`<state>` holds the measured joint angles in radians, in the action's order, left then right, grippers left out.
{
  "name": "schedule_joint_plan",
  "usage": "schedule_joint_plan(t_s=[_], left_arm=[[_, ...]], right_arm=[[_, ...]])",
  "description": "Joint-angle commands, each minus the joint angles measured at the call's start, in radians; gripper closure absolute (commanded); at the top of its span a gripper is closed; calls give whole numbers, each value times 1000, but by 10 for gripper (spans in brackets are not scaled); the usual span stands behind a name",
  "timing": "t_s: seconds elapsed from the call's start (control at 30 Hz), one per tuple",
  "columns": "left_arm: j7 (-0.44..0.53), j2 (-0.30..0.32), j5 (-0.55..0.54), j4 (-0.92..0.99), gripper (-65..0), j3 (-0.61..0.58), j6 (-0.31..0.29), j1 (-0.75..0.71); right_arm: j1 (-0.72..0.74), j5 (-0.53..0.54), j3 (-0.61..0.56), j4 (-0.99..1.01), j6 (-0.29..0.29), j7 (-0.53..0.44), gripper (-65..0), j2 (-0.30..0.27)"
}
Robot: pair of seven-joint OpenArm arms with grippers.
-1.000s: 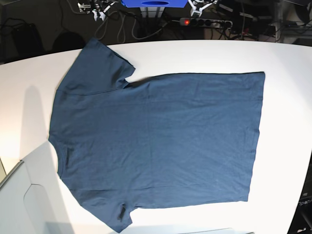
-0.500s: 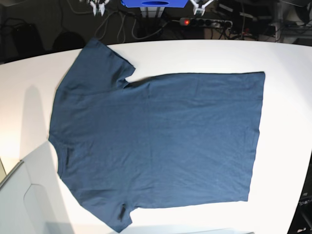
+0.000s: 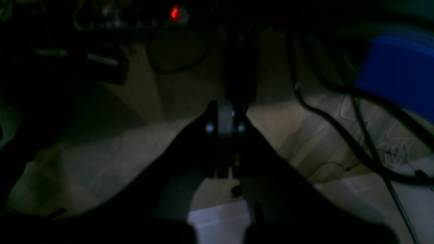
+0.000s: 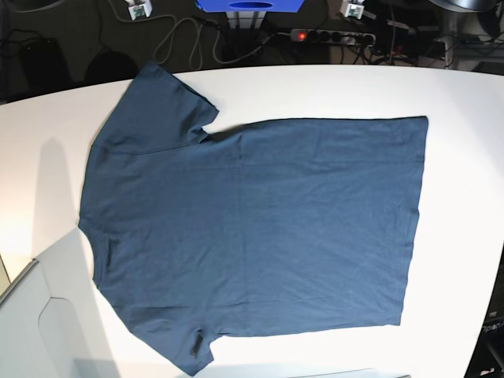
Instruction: Fold the T-shirt properly
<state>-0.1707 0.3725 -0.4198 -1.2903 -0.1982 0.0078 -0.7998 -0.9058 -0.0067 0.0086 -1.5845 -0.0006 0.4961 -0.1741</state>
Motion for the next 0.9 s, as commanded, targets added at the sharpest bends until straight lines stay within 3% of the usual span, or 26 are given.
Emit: schedule_joint_plan(t_s=[0.0, 0.3, 0.57, 0.77, 0.87], left_arm=[[12, 15, -3, -48, 0, 29, 1, -50], [12, 15, -3, -392, 0, 316, -6, -212], [10, 15, 0, -611, 0, 475, -6, -238], [10, -14, -6, -707, -226, 556, -7, -214], [10, -62, -6, -717, -276, 636, -7, -180]], right_arm=[[-45, 6, 3, -66, 6, -3, 0, -8], [-174, 3, 4, -466, 6, 55, 0, -92], [-39, -54, 26, -526, 11, 109, -1, -87], [40, -54, 31, -540, 11, 109, -1, -72], [72, -54, 29, -540, 11, 109, -2, -74]])
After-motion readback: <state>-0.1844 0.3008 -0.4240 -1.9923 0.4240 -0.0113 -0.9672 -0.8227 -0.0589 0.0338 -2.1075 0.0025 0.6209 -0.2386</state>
